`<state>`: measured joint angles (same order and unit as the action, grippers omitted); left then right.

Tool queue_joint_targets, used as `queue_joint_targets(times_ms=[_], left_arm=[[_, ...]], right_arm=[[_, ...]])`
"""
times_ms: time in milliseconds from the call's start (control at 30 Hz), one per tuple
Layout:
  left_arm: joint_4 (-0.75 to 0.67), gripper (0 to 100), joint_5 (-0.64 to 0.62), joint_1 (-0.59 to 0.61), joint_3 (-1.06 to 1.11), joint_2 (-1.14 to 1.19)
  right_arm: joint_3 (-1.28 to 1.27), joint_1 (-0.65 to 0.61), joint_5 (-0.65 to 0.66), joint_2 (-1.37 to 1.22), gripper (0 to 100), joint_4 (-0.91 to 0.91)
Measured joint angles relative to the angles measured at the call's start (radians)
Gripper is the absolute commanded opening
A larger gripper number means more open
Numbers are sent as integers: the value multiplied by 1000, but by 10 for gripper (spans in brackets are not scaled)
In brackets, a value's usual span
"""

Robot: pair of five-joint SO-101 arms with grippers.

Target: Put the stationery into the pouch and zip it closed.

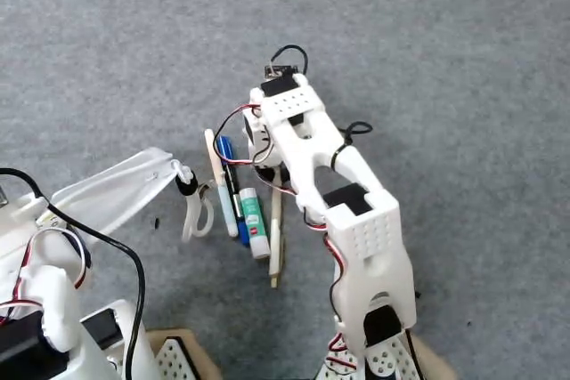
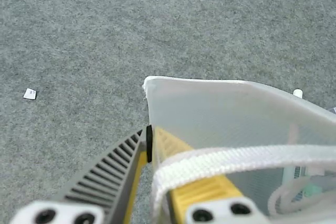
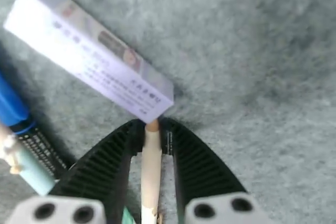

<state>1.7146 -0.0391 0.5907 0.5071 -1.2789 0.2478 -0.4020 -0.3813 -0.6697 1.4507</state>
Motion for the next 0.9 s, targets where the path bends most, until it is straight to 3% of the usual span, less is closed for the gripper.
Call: queue_joint_targets(times_ms=[467,900], left_arm=[[0,27,0,0,0,0],[0,27,0,0,0,0]], right_arm=[[166,-5,106,3,12,107],[428,-5,132,275,12,293]])
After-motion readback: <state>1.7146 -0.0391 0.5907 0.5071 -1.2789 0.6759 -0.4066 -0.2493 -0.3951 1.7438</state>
